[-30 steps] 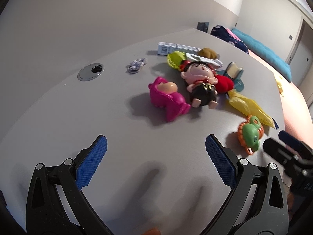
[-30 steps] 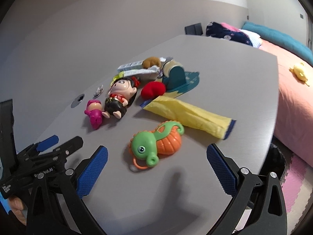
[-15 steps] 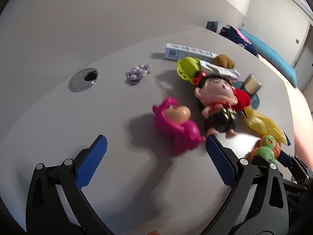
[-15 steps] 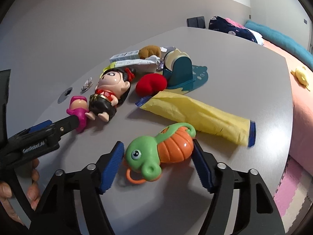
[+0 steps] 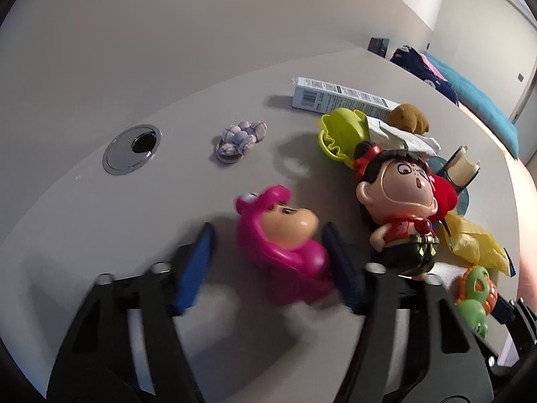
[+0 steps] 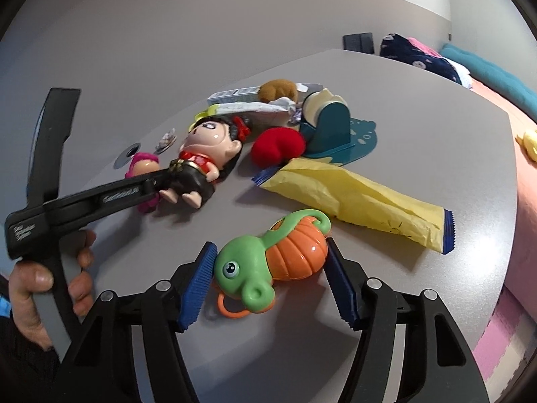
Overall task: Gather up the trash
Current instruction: 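Grasp the pink figure with the left tool while the right tool grasps the green-orange seahorse, then carry both toys over the black bin and open both tools to drop them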
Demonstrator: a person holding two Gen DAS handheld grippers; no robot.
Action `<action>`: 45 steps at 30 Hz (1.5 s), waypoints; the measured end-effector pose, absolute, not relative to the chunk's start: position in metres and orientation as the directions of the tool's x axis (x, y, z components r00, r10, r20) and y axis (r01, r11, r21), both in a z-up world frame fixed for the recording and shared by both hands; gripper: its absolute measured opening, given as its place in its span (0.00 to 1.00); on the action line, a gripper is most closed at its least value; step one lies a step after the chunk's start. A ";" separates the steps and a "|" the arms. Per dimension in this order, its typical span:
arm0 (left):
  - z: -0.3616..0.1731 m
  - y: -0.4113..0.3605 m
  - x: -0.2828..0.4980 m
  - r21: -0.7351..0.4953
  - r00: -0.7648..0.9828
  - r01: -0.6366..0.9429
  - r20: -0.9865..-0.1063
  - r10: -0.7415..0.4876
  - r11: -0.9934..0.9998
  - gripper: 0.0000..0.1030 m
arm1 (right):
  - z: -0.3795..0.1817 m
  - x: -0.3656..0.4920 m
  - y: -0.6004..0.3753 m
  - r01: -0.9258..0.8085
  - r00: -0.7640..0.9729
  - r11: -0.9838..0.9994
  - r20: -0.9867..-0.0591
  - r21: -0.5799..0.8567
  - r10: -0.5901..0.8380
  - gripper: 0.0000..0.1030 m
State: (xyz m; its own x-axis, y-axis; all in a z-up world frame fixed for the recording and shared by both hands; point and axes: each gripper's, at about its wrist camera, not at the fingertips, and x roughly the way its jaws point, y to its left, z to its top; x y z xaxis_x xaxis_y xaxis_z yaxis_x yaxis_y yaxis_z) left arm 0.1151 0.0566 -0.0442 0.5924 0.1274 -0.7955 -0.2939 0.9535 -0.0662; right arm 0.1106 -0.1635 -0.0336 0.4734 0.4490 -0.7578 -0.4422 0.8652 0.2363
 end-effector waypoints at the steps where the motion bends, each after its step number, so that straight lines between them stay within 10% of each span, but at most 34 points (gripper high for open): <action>1: -0.044 0.059 0.114 -0.074 0.593 -0.301 -0.795 0.126 0.951 0.47 | -0.034 0.110 -0.163 -0.441 0.472 0.865 -0.758 0.239 0.451 0.63; 45: 0.021 -0.175 0.131 -0.120 0.657 0.165 -0.727 -0.199 0.979 0.47 | 0.037 0.115 -0.425 0.015 0.764 0.952 -0.618 0.307 0.187 0.63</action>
